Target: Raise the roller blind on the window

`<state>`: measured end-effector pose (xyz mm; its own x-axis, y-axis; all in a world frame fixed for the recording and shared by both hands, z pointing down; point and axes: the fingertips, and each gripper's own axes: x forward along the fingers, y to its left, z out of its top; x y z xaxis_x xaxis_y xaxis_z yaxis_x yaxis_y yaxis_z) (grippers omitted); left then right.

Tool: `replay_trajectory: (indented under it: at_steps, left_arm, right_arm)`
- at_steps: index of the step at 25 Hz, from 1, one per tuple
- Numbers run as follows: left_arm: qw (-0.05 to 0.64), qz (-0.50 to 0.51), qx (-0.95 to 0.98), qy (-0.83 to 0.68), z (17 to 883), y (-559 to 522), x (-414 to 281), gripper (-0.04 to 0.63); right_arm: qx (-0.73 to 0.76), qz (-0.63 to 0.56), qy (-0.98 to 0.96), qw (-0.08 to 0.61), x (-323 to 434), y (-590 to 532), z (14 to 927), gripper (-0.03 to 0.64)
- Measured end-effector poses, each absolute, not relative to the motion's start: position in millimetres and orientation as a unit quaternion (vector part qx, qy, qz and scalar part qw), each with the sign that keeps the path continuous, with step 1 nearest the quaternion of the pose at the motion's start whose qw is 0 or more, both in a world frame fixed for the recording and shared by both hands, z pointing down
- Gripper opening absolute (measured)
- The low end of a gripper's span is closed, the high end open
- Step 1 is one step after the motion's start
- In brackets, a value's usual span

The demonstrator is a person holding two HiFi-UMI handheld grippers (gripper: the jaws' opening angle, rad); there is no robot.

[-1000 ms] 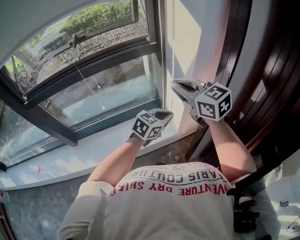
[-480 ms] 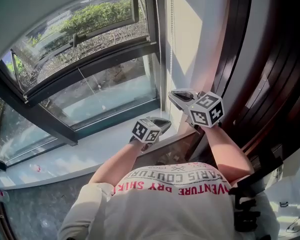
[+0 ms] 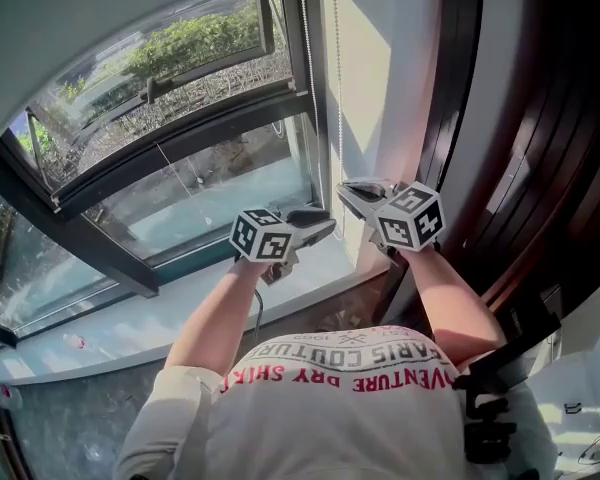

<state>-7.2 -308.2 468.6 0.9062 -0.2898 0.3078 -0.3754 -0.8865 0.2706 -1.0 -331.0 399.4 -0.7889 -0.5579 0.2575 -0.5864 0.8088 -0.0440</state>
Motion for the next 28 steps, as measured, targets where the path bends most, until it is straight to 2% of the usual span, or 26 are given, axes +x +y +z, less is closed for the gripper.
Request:
replay_trajectory:
  at_steps: [9,14,23,25,27,28]
  left_arm:
    - [0.03,0.029,0.982,-0.182,280,-333,-2,0.106]
    - [0.002,-0.008,0.982,-0.191,209,-345,8,0.106]
    - [-0.018,-0.004,0.978,-0.207,166,-368,22,0.101]
    - [-0.01,-0.002,0.98,-0.199,166,-364,25,0.089]
    - [-0.01,0.0,0.979,-0.203,163,-357,27,0.028]
    - [-0.013,0.0,0.978,-0.209,162,-354,27,0.028]
  right_arm:
    - [0.302,0.059,-0.944,0.119,2,-332,399,0.008]
    - [0.29,0.059,-0.948,0.114,-1,-325,397,0.008]
    - [0.284,0.063,-0.951,0.107,2,-323,396,0.008]
    - [0.286,0.062,-0.95,0.105,3,-321,396,0.008]
    - [0.287,0.061,-0.95,0.103,6,-316,393,0.008]
    - [0.288,0.06,-0.95,0.102,6,-313,392,0.008]
